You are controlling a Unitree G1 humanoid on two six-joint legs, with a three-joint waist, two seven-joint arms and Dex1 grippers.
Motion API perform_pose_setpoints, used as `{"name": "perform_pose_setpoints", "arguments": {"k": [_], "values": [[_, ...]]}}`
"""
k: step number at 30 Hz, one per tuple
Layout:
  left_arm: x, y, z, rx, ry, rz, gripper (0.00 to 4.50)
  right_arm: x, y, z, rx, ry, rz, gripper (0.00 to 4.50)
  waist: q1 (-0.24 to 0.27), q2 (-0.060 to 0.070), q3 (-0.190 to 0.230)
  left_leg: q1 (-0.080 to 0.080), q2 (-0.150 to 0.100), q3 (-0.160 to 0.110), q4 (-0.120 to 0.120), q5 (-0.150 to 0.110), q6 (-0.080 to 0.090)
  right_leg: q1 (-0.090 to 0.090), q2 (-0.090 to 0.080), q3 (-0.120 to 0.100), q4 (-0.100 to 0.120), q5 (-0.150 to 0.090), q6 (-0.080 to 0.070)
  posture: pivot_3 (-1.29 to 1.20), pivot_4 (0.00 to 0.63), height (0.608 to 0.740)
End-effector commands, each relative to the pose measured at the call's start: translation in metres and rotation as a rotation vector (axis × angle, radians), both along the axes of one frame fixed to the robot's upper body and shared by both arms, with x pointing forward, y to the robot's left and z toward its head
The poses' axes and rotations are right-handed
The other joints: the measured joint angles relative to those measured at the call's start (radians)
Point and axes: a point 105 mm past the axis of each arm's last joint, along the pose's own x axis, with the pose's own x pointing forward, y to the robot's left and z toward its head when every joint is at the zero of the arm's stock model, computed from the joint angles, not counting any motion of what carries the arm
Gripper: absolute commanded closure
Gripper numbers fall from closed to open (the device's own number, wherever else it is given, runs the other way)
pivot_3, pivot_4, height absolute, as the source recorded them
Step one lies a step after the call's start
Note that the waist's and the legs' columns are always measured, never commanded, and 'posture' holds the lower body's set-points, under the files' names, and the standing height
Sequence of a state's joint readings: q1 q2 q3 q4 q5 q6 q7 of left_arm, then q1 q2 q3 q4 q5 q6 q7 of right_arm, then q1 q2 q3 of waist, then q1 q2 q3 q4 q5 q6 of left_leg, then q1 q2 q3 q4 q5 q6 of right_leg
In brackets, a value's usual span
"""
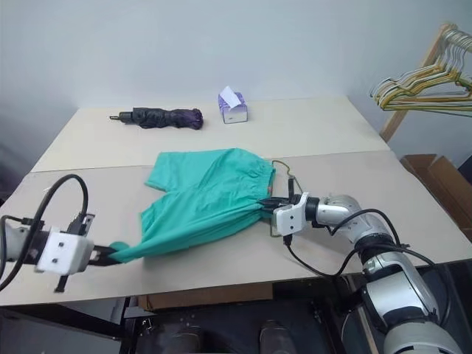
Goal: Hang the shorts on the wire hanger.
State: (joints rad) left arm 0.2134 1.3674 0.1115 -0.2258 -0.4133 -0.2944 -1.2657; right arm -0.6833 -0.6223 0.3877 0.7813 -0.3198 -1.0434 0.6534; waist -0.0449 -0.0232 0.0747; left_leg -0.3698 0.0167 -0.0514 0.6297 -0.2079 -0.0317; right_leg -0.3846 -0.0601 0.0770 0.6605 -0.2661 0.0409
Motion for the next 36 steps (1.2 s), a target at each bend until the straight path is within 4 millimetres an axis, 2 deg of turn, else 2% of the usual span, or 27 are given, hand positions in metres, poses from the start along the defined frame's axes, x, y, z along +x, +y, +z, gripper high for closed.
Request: {"name": "perform_pose_setpoints", "arguments": {"k": [1, 8, 14, 18, 21, 26, 28, 29, 34, 36], "values": [[-0.011, -0.002, 0.001, 0.028, 0.045, -0.021, 4.48, -0.004, -0.019, 0.001, -0.023, 0.017, -0.052, 4.5, 0.005, 0.0, 0.0, 0.0, 0.0, 0.0, 0.0, 0.0, 0.001, 0.0, 0.0, 0.0, 0.0, 0.0, 0.0, 0.09, 0.045, 0.74], [-0.026, -0.02, -0.013, -0.033, 0.089, -0.052, 4.48, -0.022, -0.024, -0.007, -0.036, 0.041, -0.049, 4.5, 0.01, -0.001, 0.0, 0.0, 0.0, 0.002, 0.002, -0.002, 0.003, 0.001, 0.0, 0.001, 0.0, 0.0, -0.001, 0.07, 0.056, 0.74], [-0.025, -0.033, -0.021, -0.093, 0.1, -0.029, 4.48, -0.031, -0.025, -0.009, -0.024, 0.072, -0.071, 4.5, 0.006, -0.001, 0.001, 0.001, 0.0, 0.002, 0.002, -0.002, 0.004, 0.0, 0.001, 0.003, 0.0, -0.001, -0.001, 0.05, 0.061, 0.74], [-0.024, -0.029, -0.024, -0.097, 0.164, -0.011, 3.51, -0.042, -0.022, -0.008, -0.015, 0.137, -0.054, 3.21, 0.006, -0.002, 0.001, 0.001, 0.0, 0.002, 0.002, -0.003, 0.004, 0.0, 0.001, 0.003, 0.0, -0.001, -0.001, 0.05, 0.065, 0.74], [-0.015, -0.019, -0.022, -0.098, 0.158, 0.022, 2.66, -0.054, -0.02, -0.007, -0.013, 0.185, -0.032, 2.3, 0.008, -0.002, 0.001, 0.001, 0.0, 0.002, 0.002, -0.003, 0.005, 0.0, 0.001, 0.003, 0.0, -0.001, -0.001, 0.06, 0.069, 0.74], [-0.007, -0.007, 0.015, -0.205, 0.162, 0.08, 0.97, -0.061, -0.03, -0.001, 0.026, 0.279, -0.094, 0.5, 0.009, -0.005, 0.004, 0.0, 0.001, 0.002, 0.003, -0.003, 0.005, 0.0, 0.001, 0.003, 0.0, -0.003, 0.002, 0.06, 0.07, 0.74], [-0.005, -0.006, 0.027, -0.254, 0.15, 0.09, 0.43, -0.058, -0.037, 0.006, 0.069, 0.309, -0.15, 0.0, 0.01, -0.005, 0.004, 0.0, 0.001, 0.002, 0.003, -0.003, 0.005, 0.0, 0.001, 0.002, 0.0, -0.006, 0.006, 0.06, 0.071, 0.74], [-0.004, -0.007, 0.032, -0.28, 0.153, 0.098, 0.17, -0.056, -0.04, 0.01, 0.096, 0.324, -0.181, 0.0, 0.011, -0.005, 0.004, 0.0, 0.001, 0.002, 0.003, -0.003, 0.005, 0.0, 0.001, 0.002, 0.0, -0.006, 0.007, 0.06, 0.071, 0.74], [0.005, -0.015, 0.063, -0.432, 0.173, 0.129, 0.17, -0.044, -0.06, 0.03, 0.303, 0.531, -0.412, 0.0, 0.018, -0.005, 0.006, 0.0, 0.001, 0.002, 0.003, -0.004, 0.006, 0.0, 0.001, 0.002, 0.001, -0.007, 0.008, 0.04, 0.07, 0.74], [0.013, -0.021, 0.07, -0.481, 0.141, 0.143, 0.17, -0.036, -0.071, 0.025, 0.308, 0.591, -0.563, 0.0, 0.026, -0.005, 0.006, 0.0, 0.001, 0.002, 0.003, -0.004, 0.006, 0.0, 0.001, 0.002, 0.001, -0.007, 0.008, 0.04, 0.07, 0.74]]}}
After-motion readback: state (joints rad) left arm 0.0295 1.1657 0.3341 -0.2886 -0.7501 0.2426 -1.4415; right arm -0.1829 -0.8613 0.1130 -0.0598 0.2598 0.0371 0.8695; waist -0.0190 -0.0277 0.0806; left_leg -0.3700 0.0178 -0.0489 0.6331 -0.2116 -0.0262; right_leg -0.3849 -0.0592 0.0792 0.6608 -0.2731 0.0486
